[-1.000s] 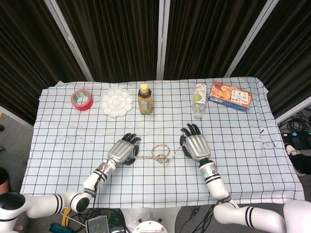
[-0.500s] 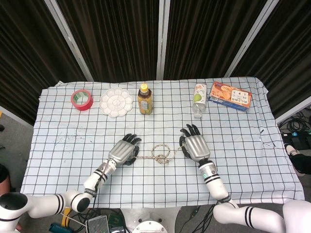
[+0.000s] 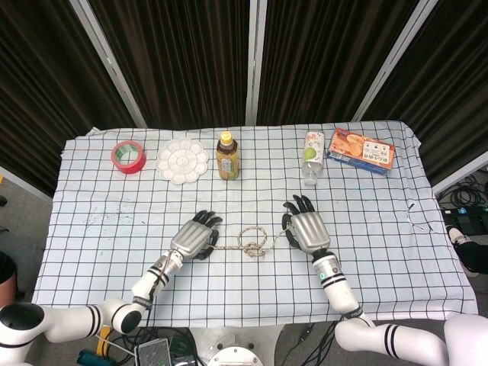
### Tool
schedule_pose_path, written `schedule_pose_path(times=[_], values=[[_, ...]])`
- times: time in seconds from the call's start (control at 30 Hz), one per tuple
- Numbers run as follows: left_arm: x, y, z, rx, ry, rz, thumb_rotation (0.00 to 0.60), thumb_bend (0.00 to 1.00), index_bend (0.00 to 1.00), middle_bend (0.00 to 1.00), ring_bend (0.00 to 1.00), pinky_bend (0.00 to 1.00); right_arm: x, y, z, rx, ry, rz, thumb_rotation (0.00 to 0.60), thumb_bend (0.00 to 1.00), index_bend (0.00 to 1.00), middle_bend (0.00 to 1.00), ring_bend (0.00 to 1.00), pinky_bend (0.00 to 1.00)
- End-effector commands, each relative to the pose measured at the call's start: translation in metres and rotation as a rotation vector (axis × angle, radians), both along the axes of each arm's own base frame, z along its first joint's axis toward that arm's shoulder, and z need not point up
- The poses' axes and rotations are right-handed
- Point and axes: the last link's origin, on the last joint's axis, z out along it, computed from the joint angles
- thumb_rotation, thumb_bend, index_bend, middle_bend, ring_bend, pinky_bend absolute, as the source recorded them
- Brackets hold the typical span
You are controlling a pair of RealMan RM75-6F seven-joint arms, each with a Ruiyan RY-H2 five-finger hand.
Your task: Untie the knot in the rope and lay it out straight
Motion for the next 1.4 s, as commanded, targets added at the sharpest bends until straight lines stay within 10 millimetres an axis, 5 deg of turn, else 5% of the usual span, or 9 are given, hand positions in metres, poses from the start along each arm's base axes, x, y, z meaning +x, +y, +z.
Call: schedule_pose_path(times=[0.03,0.4,0.97,1.4], values=[[-0.001,0.000,0.001,0.006,-0.018,0.007,0.600,0.42,0.58,0.12,0.00,0.00,0.000,0.000,0.001,-0.002,-0.002,-0.002,0.600,0.52,0.62,0.18,0.00,0.00],[-0.013,0.005,0.024,0.065,-0.091,0.049,0.600,0.42,0.59,0.12,0.00,0.00,-0.010,-0.001,0.020,-0.039,-0.026,-0.023,0.600,0.52,0.62,0.18,0.00,0.00],[-0.088,-0.002,0.106,0.244,-0.102,0.164,0.600,0.42,0.59,0.12,0.00,0.00,-0.067,0.007,0.092,-0.147,-0.028,-0.133,0.600,0.52,0.62,0.19,0.00,0.00],[-0.114,-0.022,0.115,0.276,-0.091,0.203,0.600,0.42,0.59,0.12,0.00,0.00,-0.109,0.008,0.104,-0.184,-0.039,-0.263,0.600,0.52,0.62,0.18,0.00,0.00]])
